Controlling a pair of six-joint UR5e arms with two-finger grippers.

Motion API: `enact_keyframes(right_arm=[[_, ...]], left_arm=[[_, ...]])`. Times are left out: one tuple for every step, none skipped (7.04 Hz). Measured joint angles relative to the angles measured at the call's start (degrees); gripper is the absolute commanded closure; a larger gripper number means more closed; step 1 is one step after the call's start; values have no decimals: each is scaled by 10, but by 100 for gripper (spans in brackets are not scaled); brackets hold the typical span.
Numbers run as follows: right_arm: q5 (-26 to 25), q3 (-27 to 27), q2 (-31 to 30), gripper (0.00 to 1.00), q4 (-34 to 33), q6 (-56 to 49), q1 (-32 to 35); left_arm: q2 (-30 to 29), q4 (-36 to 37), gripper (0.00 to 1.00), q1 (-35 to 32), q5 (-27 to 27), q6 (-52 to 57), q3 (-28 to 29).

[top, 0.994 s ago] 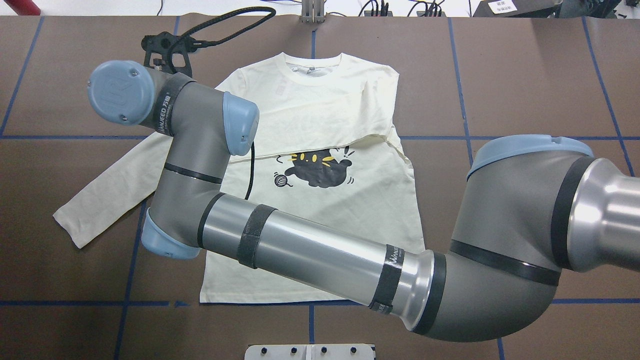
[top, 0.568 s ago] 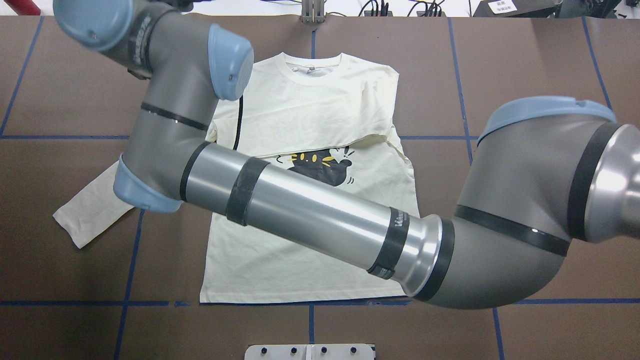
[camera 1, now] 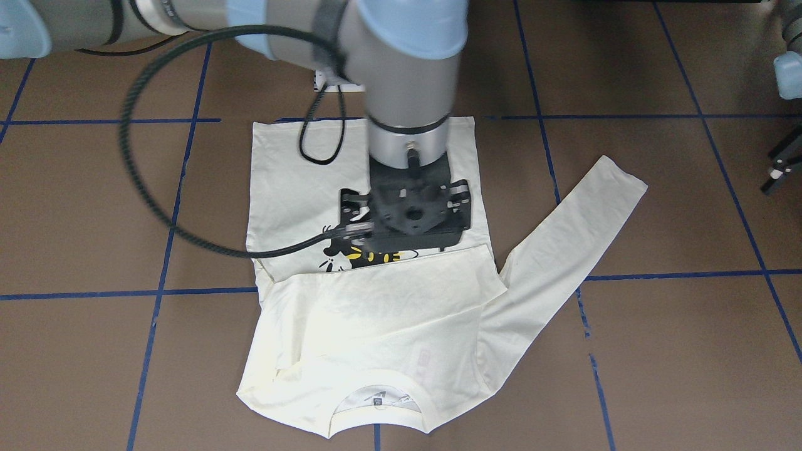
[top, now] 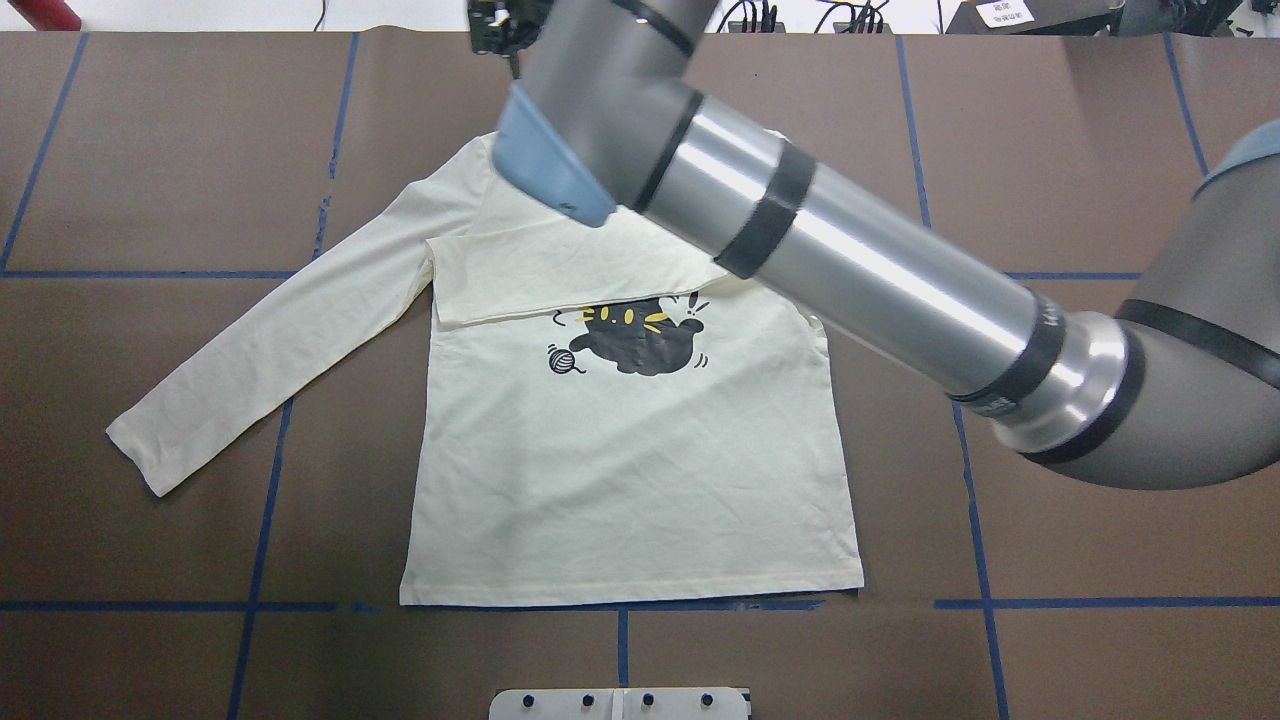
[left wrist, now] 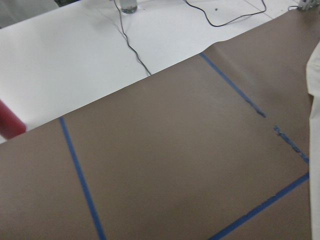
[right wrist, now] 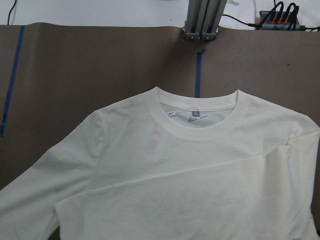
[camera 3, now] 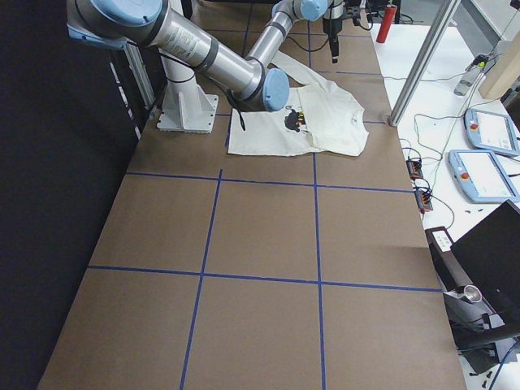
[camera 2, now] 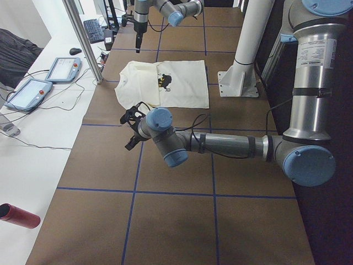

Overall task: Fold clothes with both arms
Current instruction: 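Carry the grasped sleeve across the shirt front toward the left gripper and release, then move the left gripper to the other sleeve cuff while the right arm withdraws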

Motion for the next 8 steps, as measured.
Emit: enact_keyframes(right_arm=[[26, 68, -80, 0, -1, -66, 34], [51, 131, -163, 0, 1, -134, 66], [76, 186, -242, 0, 2, -204, 97], [95, 223, -304, 0, 6, -261, 123], [117, 253, -364, 0, 15, -307, 147], [135, 277, -420, 0, 29, -338, 169], [144, 299, -471, 0, 46, -360, 186], [150, 319, -514, 0, 62, -373, 199]], left_arm=[[30, -6, 0, 48, 23, -57, -39], [67, -9, 0, 102, 57, -98, -83], [99, -10, 0, 157, 95, -123, -116], [120, -10, 0, 211, 140, -136, -132], [135, -10, 0, 272, 192, -152, -137], [142, -10, 0, 334, 239, -179, -138], [145, -9, 2, 387, 278, -206, -137], [146, -7, 11, 425, 307, -223, -133]])
